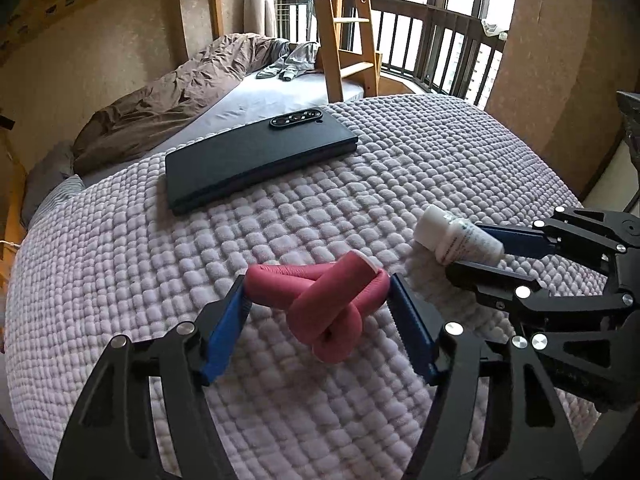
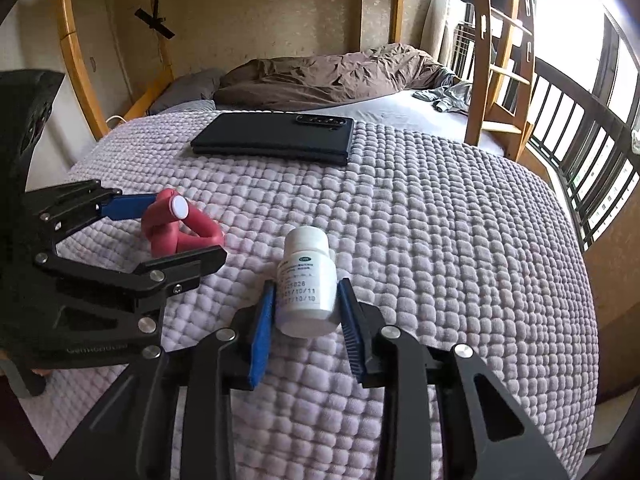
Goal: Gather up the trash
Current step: 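Grasp the white pill bottle with the right tool while the left tool grasps the pink foam tube, then lift the pill bottle and foam tube off the bedspread with both tools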
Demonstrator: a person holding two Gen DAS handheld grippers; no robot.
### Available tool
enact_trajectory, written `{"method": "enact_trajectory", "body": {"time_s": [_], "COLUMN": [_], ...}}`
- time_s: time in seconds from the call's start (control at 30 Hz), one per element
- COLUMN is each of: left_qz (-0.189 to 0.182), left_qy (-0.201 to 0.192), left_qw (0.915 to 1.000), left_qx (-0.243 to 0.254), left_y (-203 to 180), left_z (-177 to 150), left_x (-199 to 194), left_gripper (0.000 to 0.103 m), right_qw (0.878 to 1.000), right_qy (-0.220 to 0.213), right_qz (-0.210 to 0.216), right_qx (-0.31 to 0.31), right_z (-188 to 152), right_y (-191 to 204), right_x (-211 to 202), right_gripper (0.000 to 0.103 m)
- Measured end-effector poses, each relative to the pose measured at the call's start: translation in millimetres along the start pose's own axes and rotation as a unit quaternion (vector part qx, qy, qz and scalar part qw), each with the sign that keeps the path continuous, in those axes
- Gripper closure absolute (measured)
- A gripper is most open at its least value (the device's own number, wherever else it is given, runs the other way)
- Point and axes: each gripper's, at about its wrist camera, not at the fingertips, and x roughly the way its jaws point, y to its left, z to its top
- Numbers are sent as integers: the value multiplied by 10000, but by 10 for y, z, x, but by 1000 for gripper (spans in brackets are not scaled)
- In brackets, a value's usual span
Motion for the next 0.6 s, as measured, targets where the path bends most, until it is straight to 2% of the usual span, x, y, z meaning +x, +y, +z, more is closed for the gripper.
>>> {"method": "enact_trajectory", "body": {"time_s": [0.17,0.27,0.6], "left_qz": [-16,34,113], "left_qy": [-13,1,23], "left_qw": [9999,9999,9997], "left_qx": [-99,-118,-235], "left_y": [17,43,126], "left_z": [-69,-114,-252], "left_x": [-88,-121,-271], "left_gripper": [32,32,32], "right_qw": [10000,9999,9994], "right_qy": [38,66,106], "right_qz": [56,-81,177], "right_qx": [37,0,290], "right_z": [-42,-46,3], "right_y": [21,56,36], "right_x": [-29,-3,66], "right_gripper": [72,71,72]}}
